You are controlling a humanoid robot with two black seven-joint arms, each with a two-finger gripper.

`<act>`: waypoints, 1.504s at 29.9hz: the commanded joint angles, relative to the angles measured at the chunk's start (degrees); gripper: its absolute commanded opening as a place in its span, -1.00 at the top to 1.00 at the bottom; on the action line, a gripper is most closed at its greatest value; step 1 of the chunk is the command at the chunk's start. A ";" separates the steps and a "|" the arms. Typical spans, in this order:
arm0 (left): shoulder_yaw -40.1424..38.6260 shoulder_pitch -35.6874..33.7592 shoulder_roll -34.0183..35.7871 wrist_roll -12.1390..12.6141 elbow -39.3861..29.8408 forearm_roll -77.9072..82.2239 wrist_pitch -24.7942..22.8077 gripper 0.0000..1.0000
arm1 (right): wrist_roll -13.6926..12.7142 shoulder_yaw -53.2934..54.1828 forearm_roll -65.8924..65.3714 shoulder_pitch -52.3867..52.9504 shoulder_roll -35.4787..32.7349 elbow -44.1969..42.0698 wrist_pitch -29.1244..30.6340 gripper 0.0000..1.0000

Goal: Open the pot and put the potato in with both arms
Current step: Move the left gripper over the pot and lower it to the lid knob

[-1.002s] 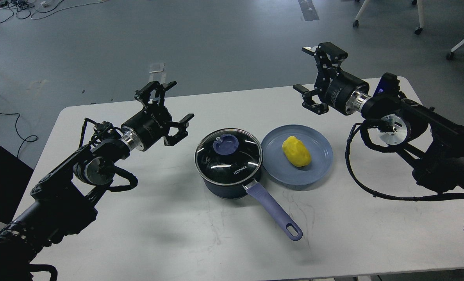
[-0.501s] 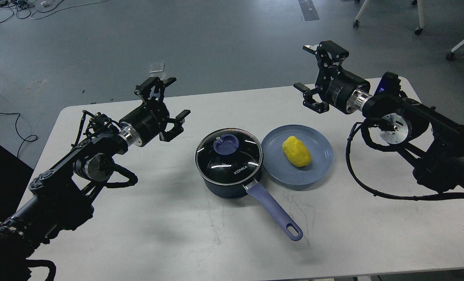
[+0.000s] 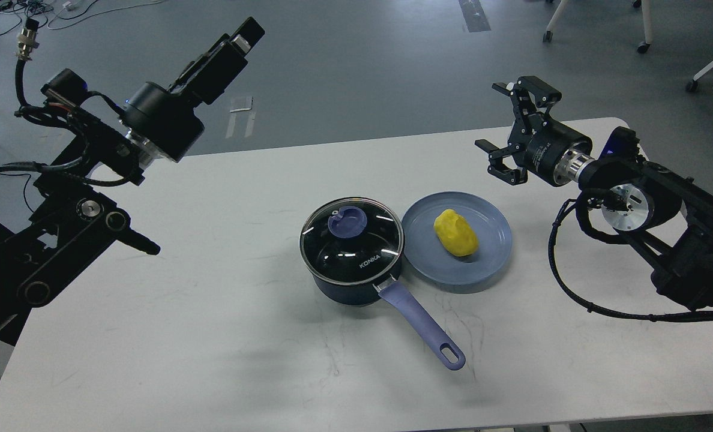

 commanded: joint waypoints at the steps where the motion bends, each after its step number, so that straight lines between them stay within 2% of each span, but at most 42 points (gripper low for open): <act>1: 3.28 0.43 0.76 -0.12 -2.62 1.45 -0.42 -0.97 | -0.06 0.23 0.00 -1.14 0.07 -0.08 -0.12 -1.00; 4: 10.74 -1.41 2.16 -1.43 -3.32 12.72 -0.07 -0.96 | -0.15 3.11 0.26 -2.27 -0.45 -0.26 -0.39 -1.00; 6: 11.63 -1.59 2.60 -3.36 -3.33 22.13 -0.07 -0.96 | -0.33 4.70 1.13 -3.68 -0.89 -0.26 -0.30 -1.00; 8: 11.64 -1.33 2.52 -3.99 -3.33 26.57 0.02 -0.96 | -0.68 5.06 2.10 -4.30 -1.07 -0.34 -0.21 -1.00; 14: 14.89 -0.71 0.06 -3.90 -2.27 37.57 1.25 -0.96 | -1.12 5.15 3.34 -6.32 -2.13 -0.96 -0.39 -1.00; 18: 15.68 -0.71 -5.11 -3.82 6.06 48.88 1.60 -0.96 | -1.12 5.15 3.34 -6.50 -2.30 -1.66 -0.47 -1.00; 26: 16.03 -0.80 -10.57 -3.82 11.78 49.02 1.86 -0.96 | -1.12 5.15 3.34 -6.50 -4.06 -1.57 -0.47 -1.00; 45: 21.22 -0.63 -12.51 -4.08 17.33 43.11 2.30 -0.96 | -1.03 5.06 3.34 -6.59 -6.17 -1.66 -0.56 -1.00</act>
